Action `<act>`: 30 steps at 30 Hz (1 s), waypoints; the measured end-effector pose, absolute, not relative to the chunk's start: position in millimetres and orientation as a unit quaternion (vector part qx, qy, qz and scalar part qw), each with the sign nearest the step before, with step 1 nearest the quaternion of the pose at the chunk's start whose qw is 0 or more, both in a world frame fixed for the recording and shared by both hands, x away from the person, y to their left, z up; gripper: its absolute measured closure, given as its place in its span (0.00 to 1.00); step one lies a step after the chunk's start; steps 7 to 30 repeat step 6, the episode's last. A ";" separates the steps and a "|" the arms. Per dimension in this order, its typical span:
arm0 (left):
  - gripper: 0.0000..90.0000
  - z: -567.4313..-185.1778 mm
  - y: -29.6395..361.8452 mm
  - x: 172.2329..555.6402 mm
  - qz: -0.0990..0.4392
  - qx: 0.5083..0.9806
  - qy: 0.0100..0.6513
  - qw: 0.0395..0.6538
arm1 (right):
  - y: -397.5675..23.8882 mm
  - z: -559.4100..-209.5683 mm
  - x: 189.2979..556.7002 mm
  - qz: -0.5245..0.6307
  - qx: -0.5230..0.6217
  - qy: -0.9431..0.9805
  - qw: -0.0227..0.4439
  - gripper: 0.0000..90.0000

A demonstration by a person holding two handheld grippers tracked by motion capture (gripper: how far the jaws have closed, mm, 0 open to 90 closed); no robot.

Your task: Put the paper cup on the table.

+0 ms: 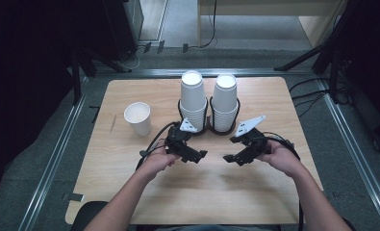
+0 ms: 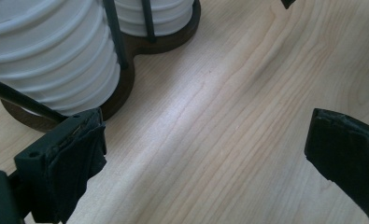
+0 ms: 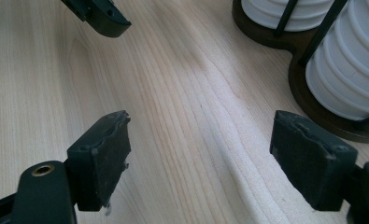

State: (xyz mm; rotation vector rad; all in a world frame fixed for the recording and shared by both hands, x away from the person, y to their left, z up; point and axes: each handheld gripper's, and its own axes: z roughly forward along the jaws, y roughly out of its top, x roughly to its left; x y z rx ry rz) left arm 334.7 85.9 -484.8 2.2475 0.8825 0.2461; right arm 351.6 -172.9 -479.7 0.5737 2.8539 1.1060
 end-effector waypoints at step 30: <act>0.00 -487.1 86.3 335.5 0.101 0.864 0.351 0.346 | -173.3 -479.7 352.2 0.355 0.185 0.916 0.014 0.22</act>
